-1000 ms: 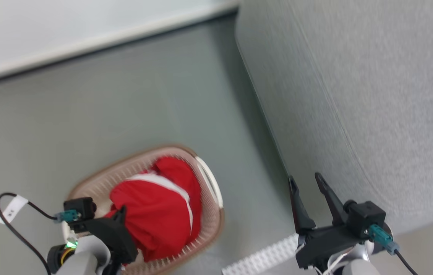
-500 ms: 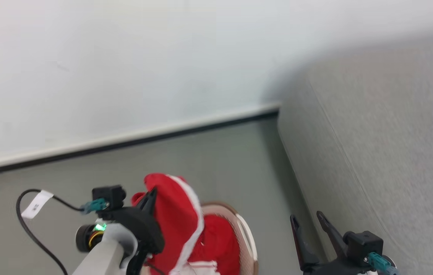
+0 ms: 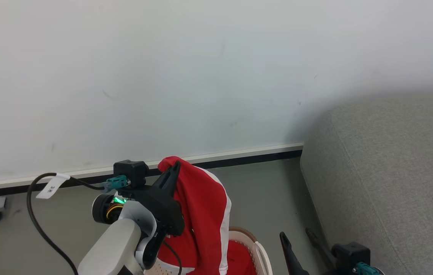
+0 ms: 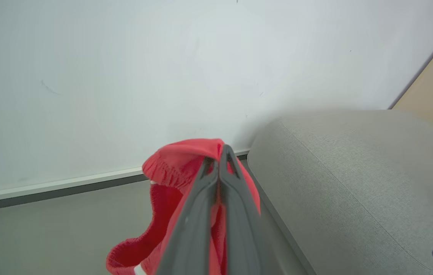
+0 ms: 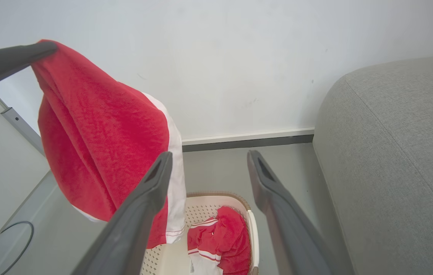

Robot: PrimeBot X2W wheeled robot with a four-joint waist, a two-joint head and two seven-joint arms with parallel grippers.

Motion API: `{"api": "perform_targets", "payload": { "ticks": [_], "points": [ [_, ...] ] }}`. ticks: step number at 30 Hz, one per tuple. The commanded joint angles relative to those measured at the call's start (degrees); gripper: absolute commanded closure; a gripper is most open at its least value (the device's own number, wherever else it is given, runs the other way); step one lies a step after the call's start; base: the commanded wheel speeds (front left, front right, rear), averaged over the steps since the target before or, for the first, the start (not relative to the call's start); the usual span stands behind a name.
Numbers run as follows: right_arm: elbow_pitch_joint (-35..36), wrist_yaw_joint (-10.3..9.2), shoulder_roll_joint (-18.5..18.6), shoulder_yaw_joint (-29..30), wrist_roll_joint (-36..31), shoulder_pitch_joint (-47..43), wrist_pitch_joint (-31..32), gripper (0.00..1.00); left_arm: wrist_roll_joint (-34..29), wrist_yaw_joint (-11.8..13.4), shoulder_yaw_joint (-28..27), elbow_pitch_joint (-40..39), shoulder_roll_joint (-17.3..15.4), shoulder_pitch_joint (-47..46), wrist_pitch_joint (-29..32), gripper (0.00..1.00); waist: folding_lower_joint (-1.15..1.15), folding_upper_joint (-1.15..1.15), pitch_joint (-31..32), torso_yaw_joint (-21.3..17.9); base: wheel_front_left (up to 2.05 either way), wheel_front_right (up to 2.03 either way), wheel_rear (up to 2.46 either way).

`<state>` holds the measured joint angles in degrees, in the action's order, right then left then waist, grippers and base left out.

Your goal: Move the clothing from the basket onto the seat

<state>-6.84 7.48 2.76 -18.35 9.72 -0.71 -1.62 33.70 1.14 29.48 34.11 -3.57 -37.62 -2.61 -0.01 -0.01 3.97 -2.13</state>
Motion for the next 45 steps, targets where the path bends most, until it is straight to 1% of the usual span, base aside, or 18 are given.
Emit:
{"api": "perform_targets", "payload": {
  "ticks": [1, 8, 17, 21, 25, 29, 32, 36, 38, 39, 40, 41, 45],
  "points": [
    [-0.09, 0.02, 0.08, -0.45, 0.45, -0.32, 0.11, 0.00, -0.06, 0.43, 0.31, -0.79, -0.10, -0.01, 0.16, 1.00, 0.01, 0.01, 0.46, 0.33, 0.00, 0.00, 0.00],
    [-0.66, 0.02, 0.08, -1.85, 0.61, 0.18, 0.94, 0.00, 0.46, 1.71, 1.69, -3.36, 0.22, 0.91, 1.10, 1.00, 0.01, 0.01, 1.21, 0.15, 0.00, 0.00, 0.00],
    [-3.60, 0.02, 0.08, -5.66, -0.45, 3.85, 2.56, 0.00, 1.62, 1.89, 5.49, -5.44, 0.60, 0.92, 2.17, 1.00, 0.01, 0.01, 1.87, 0.74, 0.00, 0.00, 0.00],
    [-6.18, 0.02, 0.07, -8.45, 1.49, 6.31, 3.40, 0.00, 2.39, 2.40, 7.46, -6.02, 0.65, 0.22, 2.53, 1.00, 0.01, 0.01, 2.07, 0.99, 0.00, 0.00, 0.00],
    [-9.46, 0.02, 0.07, -11.68, 4.93, 9.16, 3.53, 0.00, 4.23, 3.07, 10.09, -7.29, 0.64, -0.67, 2.81, 1.00, 0.01, 0.01, 2.17, 1.30, 0.00, 0.00, 0.00],
    [-12.79, 0.02, 0.07, -14.43, 9.03, 12.01, 2.68, 0.00, 5.85, 4.48, 12.98, -8.54, 0.66, -1.69, 2.74, 1.00, 0.01, 0.01, 2.17, 1.86, 0.00, 0.00, 0.00],
    [-15.31, 0.02, 0.07, -15.67, 10.84, 14.27, 1.65, 0.00, 7.35, 5.40, 15.10, -9.38, 0.64, -2.50, 2.75, 1.00, 0.01, 0.01, 2.11, 2.38, 0.00, 0.00, 0.00],
    [-18.69, 0.02, 0.07, -16.08, 12.35, 17.13, -0.15, 0.00, 9.09, 6.42, 17.49, -10.43, 0.67, -3.83, 2.61, 1.00, 0.01, 0.01, 2.01, 3.09, 0.00, 0.00, 0.00],
    [-19.72, 0.02, 0.08, -15.88, 12.24, 17.83, -0.56, 0.00, 9.51, 6.54, 18.08, -10.66, 0.66, -4.12, 2.60, 1.00, 0.01, 0.01, 2.00, 3.26, 0.00, 0.00, 0.00],
    [-21.64, 0.02, 0.07, -15.49, 12.31, 18.97, -1.33, 0.00, 10.45, 7.00, 19.19, -11.16, 0.68, -4.88, 2.64, 1.00, 0.01, 0.01, 1.97, 3.66, 0.00, 0.00, 0.00],
    [-21.64, 0.02, 0.07, -15.49, 12.31, 18.97, -1.33, 0.00, 10.45, 7.00, 19.19, -11.16, 0.68, -4.88, 2.64, 1.00, 0.01, 0.01, 1.97, 3.66, 0.00, 0.00, 0.00],
    [-23.56, 0.02, 0.07, -14.98, 12.01, 20.07, -1.88, 0.00, 11.22, 7.51, 20.16, -11.77, 0.68, -5.49, 2.65, 1.00, 0.01, 0.01, 2.00, 4.02, 0.00, 0.00, 0.00],
    [-26.13, 0.02, 0.05, -14.77, 11.53, 21.34, -2.60, 0.00, 11.94, 8.05, 21.52, -12.42, 0.67, -6.43, 2.45, 1.00, 0.01, 0.01, 2.00, 4.49, 0.00, 0.00, 0.00]
  ]
}}
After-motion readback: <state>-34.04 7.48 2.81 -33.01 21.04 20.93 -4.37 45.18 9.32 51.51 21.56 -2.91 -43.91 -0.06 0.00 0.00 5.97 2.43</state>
